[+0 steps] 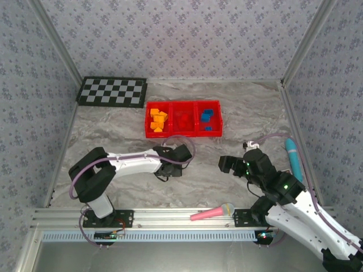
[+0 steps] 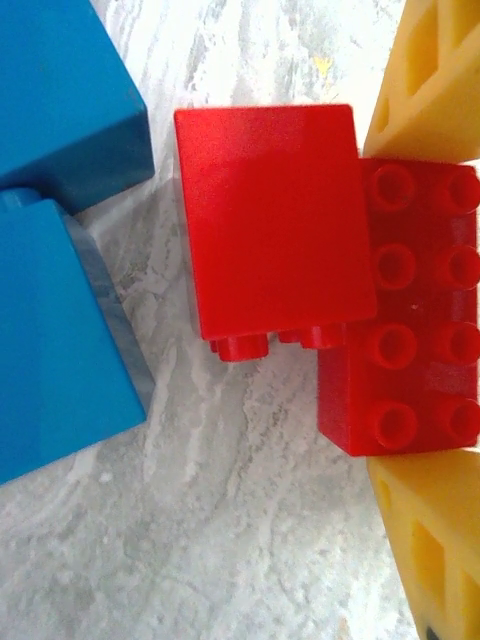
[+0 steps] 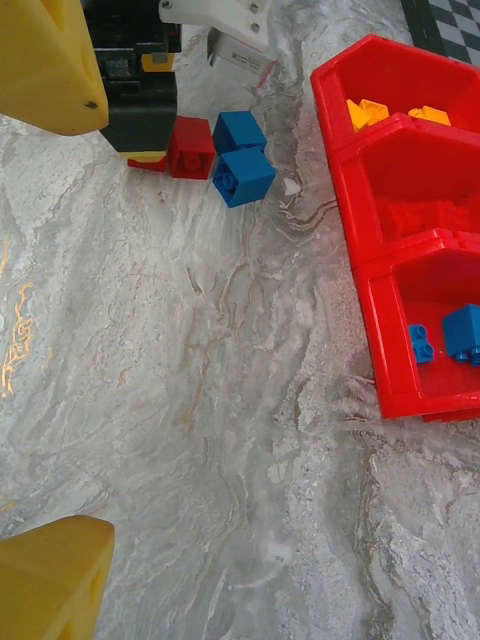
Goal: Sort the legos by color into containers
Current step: Pick up the lego from the middle-left of the table.
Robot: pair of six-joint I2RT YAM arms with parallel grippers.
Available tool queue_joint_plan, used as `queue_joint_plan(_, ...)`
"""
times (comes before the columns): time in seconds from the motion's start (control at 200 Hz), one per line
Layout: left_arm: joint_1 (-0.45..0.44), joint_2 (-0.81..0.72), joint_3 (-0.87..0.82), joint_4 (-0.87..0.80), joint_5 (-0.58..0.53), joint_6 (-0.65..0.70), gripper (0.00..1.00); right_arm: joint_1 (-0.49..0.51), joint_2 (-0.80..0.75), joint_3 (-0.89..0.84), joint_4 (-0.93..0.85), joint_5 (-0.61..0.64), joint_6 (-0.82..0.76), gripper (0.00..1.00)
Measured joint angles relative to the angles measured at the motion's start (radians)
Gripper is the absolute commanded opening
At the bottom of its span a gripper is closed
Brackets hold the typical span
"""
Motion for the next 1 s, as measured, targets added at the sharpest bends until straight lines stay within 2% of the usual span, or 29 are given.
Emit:
queue_joint_plan(0.075,0.007,0.003,-0.016,0.018,0.008,-0.014,0.84,0.000,0.001,0.000,0.000,-0.003,0.000,1.00)
queue_joint_plan(0.135,0.007,0.003,-0.018,0.024,0.008,-0.016,0.83,0.000,0.001,0.000,0.000,-0.003,0.000,1.00)
queue_joint_plan(0.255,0.009,0.002,-0.019,0.026,0.007,-0.019,0.73,-0.002,0.001,0.000,0.000,-0.003,0.000,1.00)
queue_joint_plan(0.435,0.013,-0.004,-0.021,0.014,0.005,-0.020,0.47,-0.003,-0.002,-0.008,0.002,-0.003,0.000,1.00)
queue_joint_plan(0.575,0.013,-0.014,-0.024,0.013,0.007,-0.018,0.37,-0.009,-0.015,-0.027,0.001,-0.003,-0.005,1.00)
queue_joint_plan(0.68,0.013,-0.049,-0.037,0.011,0.007,-0.019,0.33,-0.016,-0.016,-0.027,0.002,-0.003,-0.015,1.00)
queue_joint_plan(0.905,0.003,-0.216,-0.040,-0.011,-0.043,-0.004,0.32,-0.026,-0.016,-0.027,0.009,-0.003,-0.023,1.00)
queue_joint_plan(1.005,0.003,-0.245,-0.029,-0.025,-0.070,0.016,0.32,-0.029,-0.016,-0.027,0.015,-0.003,-0.023,1.00)
